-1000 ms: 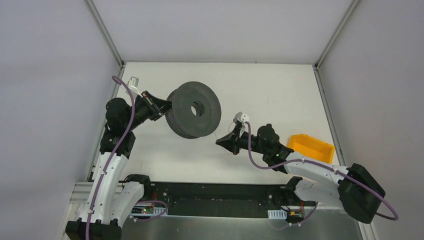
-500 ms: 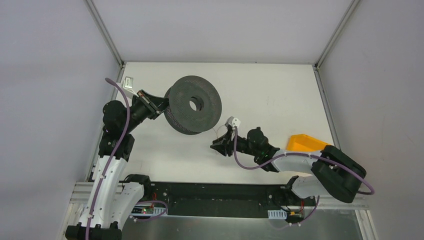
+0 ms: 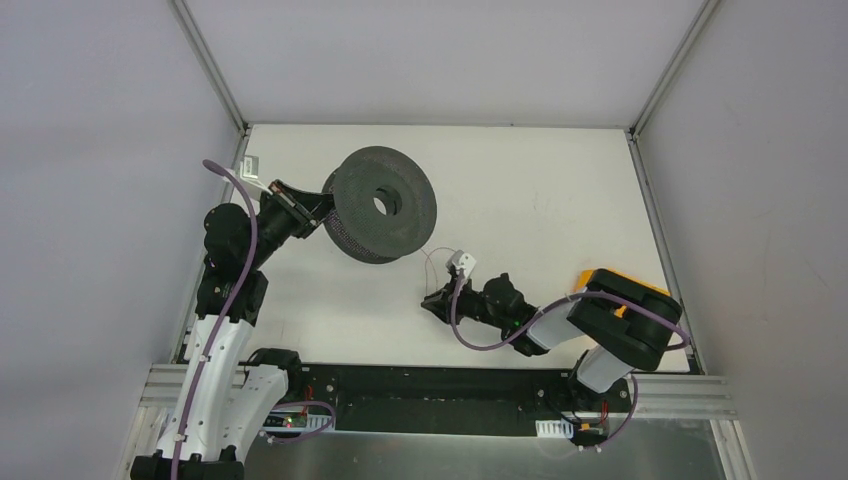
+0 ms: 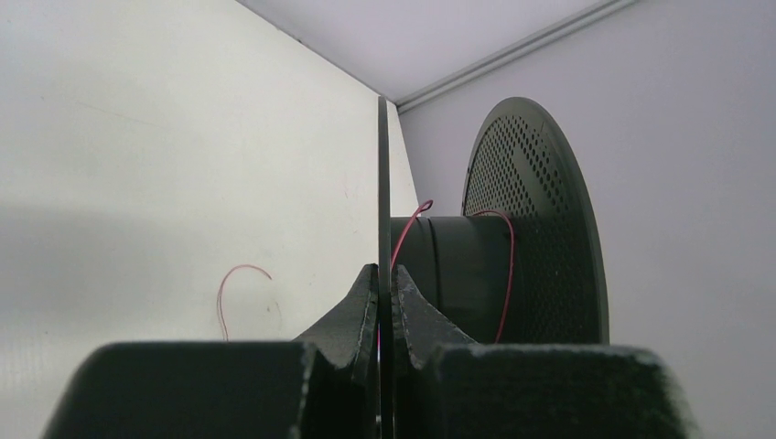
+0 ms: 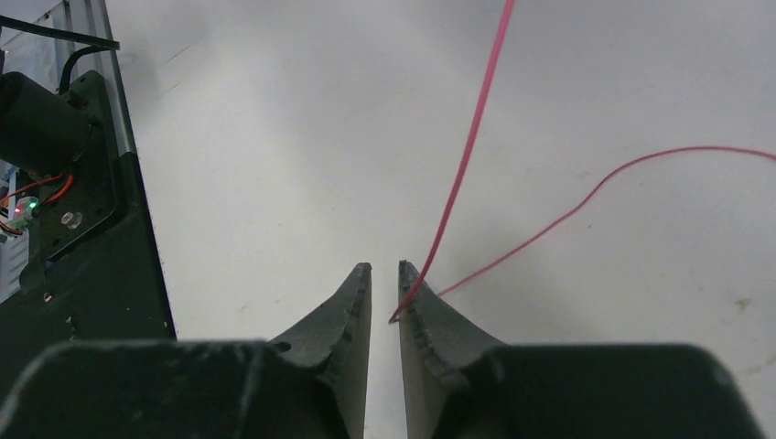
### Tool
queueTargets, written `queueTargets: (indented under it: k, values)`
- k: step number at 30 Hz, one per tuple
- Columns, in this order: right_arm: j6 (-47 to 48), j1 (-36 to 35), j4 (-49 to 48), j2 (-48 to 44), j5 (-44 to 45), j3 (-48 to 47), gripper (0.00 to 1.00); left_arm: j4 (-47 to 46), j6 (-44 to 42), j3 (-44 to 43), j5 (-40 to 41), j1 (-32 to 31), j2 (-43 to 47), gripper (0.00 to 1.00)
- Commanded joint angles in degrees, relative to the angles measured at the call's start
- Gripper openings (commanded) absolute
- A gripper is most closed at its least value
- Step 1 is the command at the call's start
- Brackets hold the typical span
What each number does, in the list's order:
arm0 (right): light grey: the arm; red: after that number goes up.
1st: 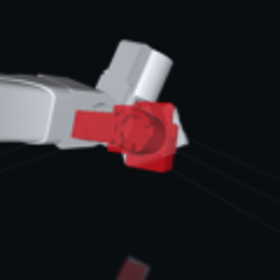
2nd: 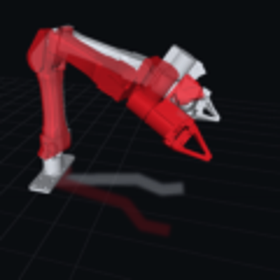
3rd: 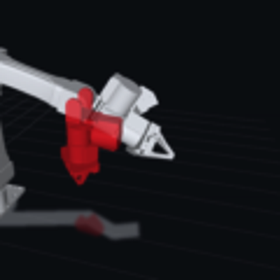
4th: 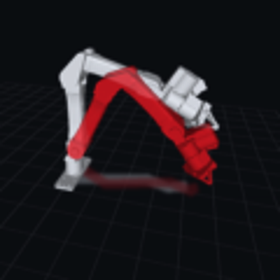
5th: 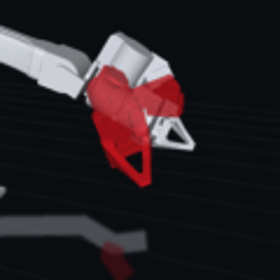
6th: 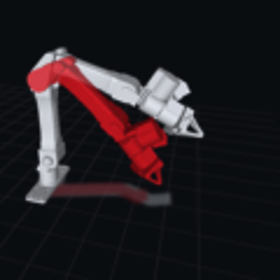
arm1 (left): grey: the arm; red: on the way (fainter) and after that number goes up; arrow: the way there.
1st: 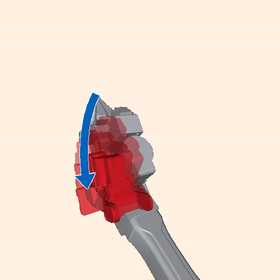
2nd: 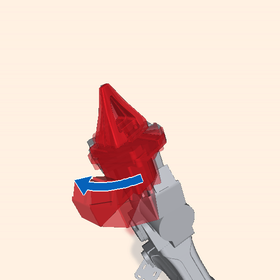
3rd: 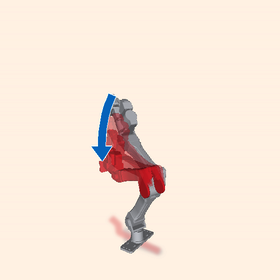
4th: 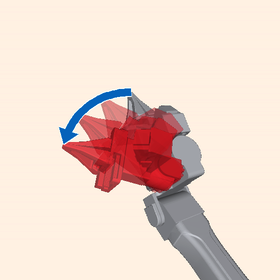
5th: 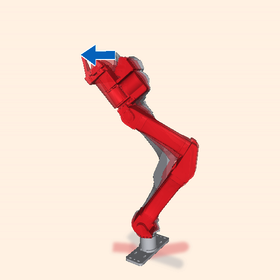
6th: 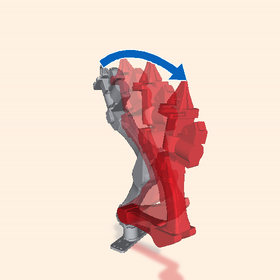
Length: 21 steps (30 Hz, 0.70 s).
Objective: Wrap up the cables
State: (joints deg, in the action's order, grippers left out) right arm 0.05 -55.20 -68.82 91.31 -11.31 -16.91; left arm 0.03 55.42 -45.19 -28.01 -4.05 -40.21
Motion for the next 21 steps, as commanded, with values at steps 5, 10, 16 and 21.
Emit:
queueTargets:
  k: [5, 10, 16, 21]
  values:
    - [3.10, -9.99, 7.52, -7.07, 13.73, -1.92, 0.00, -2.48, -1.44, -3.66, 10.24, 0.13, 1.27, 0.00]
    - [11.64, -19.12, 35.89, -18.10, 22.32, -13.48, 0.00, 3.70, -13.98, -5.85, 16.22, 0.00, 0.40, 0.00]
    - [18.74, -24.14, 56.02, -21.32, 23.37, -25.86, 0.00, 7.60, -26.75, -5.62, 19.21, -2.47, -1.02, 0.00]
    - [24.54, -24.52, 62.46, -22.16, 23.95, -31.85, 0.00, 13.98, -38.65, -7.15, 27.37, -10.36, -3.00, 0.00]
